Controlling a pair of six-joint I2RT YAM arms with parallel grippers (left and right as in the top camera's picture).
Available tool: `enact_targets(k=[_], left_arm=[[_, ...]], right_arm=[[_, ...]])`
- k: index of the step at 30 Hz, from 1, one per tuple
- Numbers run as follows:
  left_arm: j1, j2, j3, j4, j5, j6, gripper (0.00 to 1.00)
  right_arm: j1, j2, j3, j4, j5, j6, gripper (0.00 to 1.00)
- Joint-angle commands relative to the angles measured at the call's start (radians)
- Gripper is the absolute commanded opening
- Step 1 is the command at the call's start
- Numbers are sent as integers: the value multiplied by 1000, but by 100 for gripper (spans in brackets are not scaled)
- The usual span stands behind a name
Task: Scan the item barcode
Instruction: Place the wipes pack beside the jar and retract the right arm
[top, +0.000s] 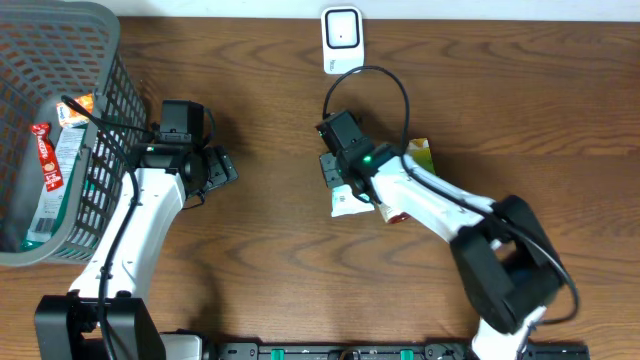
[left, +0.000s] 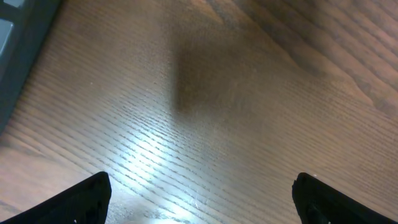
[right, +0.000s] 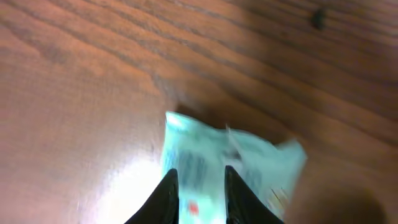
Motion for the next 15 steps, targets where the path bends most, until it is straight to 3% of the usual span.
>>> enact_targets(k=[1,5,8,13,15], left_arm=[[5,3,-9,-2,-6,-2,94],[5,3,-9,-2,-6,-2,94],[5,3,-9,-2,-6,-2,94],[5,3,-9,-2,-6,-2,94],[5,3,-9,-2,-6,-2,94]], right_arm=[[-8,-74,10,-47,23,2,21],[-15,-142,10,-75,22,-23,26],[-47,-231,11,-99,17,-24,39],[-187,-412,10,-229,15,-24,42],[-283,-494,10,-324,15,-31,49]])
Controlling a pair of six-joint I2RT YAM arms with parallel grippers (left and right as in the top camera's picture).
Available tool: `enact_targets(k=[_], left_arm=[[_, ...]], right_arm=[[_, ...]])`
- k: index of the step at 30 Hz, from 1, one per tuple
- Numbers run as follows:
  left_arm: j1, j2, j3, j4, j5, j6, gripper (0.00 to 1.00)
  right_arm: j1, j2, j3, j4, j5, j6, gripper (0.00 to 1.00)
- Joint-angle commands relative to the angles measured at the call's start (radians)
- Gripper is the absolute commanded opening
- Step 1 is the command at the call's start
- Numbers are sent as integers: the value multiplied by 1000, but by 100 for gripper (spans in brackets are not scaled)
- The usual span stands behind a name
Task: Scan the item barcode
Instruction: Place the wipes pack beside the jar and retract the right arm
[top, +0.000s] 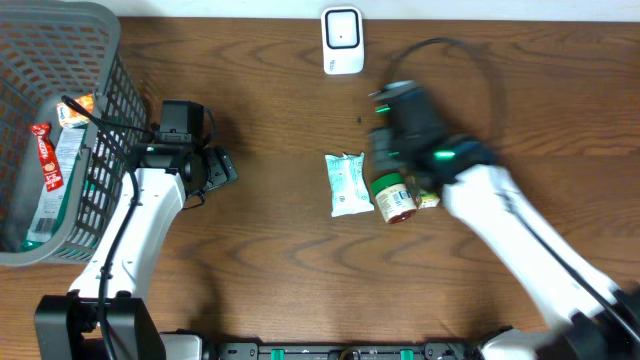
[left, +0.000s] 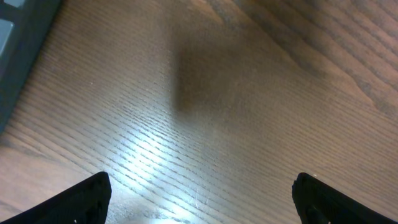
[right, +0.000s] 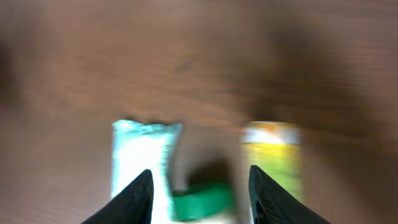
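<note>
The white scanner (top: 343, 40) stands at the table's far edge. On the table's middle lies a pale blue-white packet (top: 348, 184) (right: 140, 149). Right of it stands a green-lidded jar (top: 395, 197) (right: 202, 200), then a yellow-green packet (top: 428, 200) (right: 273, 155). My right gripper (top: 392, 158) (right: 200, 175) hangs open just above the jar, blurred by motion and holding nothing. Its fingers frame the green lid. My left gripper (top: 215, 170) (left: 202, 182) is open over bare wood near the basket.
A grey mesh basket (top: 105, 110) with several packaged items stands at the left edge, close to my left arm. The right arm's black cable (top: 470, 60) loops above the table near the scanner.
My right gripper's fingers were close together at the pale packet. Now they stand wide apart and the gripper is further right, over the jar. The packet lies free. The left arm has not moved.
</note>
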Motion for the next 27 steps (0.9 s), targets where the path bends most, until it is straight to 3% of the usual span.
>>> enact_targets(k=[1,3,7,14,27], left_arm=[[5,3,-9,-2,-6,-2,94],[5,3,-9,-2,-6,-2,94],[5,3,-9,-2,-6,-2,94],[5,3,-9,-2,-6,-2,94],[5,3,-9,-2,-6,-2,94]], right_arm=[[-155,-134,8,-116,15,-26,51],[-240,-187,8,-189,16,-50,59],[-474,-271,8,-333,57,-129,99],[-690,-277,8,-403,68,-128,99],[-708,-277,8,-404,68,-128,99]])
